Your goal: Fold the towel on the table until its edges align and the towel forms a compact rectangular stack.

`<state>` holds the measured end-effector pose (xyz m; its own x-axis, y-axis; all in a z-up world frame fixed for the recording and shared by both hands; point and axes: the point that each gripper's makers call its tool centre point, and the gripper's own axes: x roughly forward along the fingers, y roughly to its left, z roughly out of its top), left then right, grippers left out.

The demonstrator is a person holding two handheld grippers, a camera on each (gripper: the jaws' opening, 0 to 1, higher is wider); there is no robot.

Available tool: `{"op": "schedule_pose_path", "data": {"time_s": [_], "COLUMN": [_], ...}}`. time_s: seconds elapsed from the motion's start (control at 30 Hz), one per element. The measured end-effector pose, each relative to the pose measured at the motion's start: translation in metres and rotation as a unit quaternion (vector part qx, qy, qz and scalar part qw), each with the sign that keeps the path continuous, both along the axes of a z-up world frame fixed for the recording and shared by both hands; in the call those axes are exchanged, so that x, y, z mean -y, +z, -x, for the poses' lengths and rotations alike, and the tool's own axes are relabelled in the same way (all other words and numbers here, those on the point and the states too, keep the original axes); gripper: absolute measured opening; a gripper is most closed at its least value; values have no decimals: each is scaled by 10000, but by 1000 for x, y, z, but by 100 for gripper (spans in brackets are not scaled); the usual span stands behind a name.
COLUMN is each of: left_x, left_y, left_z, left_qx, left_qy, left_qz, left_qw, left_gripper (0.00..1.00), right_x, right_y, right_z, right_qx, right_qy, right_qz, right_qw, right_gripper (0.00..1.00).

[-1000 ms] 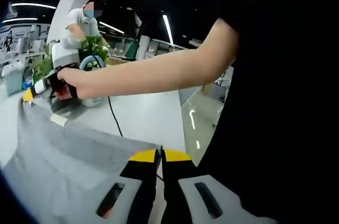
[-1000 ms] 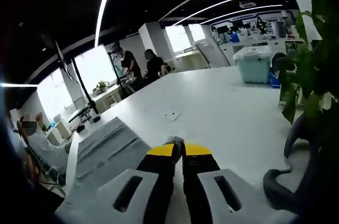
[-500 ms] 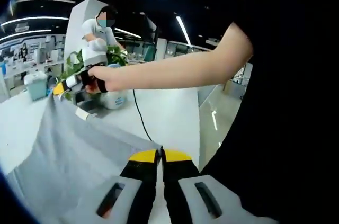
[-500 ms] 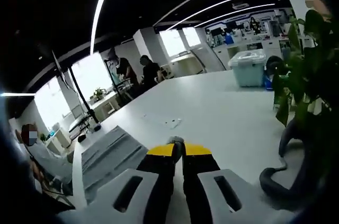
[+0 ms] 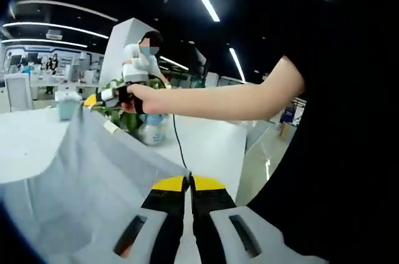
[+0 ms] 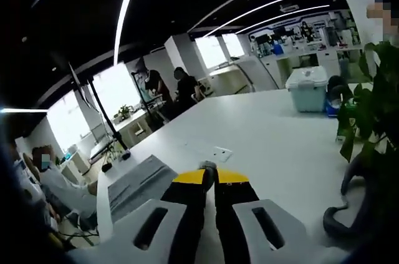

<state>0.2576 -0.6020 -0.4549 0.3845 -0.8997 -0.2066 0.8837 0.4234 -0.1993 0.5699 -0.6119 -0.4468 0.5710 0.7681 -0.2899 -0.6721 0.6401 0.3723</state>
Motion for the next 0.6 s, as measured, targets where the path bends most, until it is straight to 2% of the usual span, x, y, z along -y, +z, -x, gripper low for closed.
{"op": "schedule_pose_path", "data": {"time_s": [0.07,0.1,0.23,0.37,0.47,0.53,0.6], "left_x": [-2,-2,-4,-18,-32,-40,-49], "left_y": [-1,-1,1,7,17,23,21], "left_z": [8,11,20,18,15,13,9], "left_qx": [40,40,5,-117,-155,-143,-67], "left_qy": [-4,-11,-76,-124,-155,-170,-103], "left_qz": [-60,-48,154,481,638,721,530], "left_qw": [10000,10000,9999,9987,9977,9972,9985], "left_gripper": [2,2,2,2,2,2,2], "right_x": [-8,-13,-21,-28,-35,-41,-44], "right_y": [4,6,5,-2,1,2,2], "right_z": [8,15,22,19,15,12,7], "right_qx": [41,114,103,102,-8,-38,-86], "right_qy": [71,172,286,267,109,105,-28], "right_qz": [27,161,253,373,125,110,145], "right_qw": [10000,9997,9992,9989,9999,9999,9999], "right_gripper": [1,1,1,1,1,1,1]}}
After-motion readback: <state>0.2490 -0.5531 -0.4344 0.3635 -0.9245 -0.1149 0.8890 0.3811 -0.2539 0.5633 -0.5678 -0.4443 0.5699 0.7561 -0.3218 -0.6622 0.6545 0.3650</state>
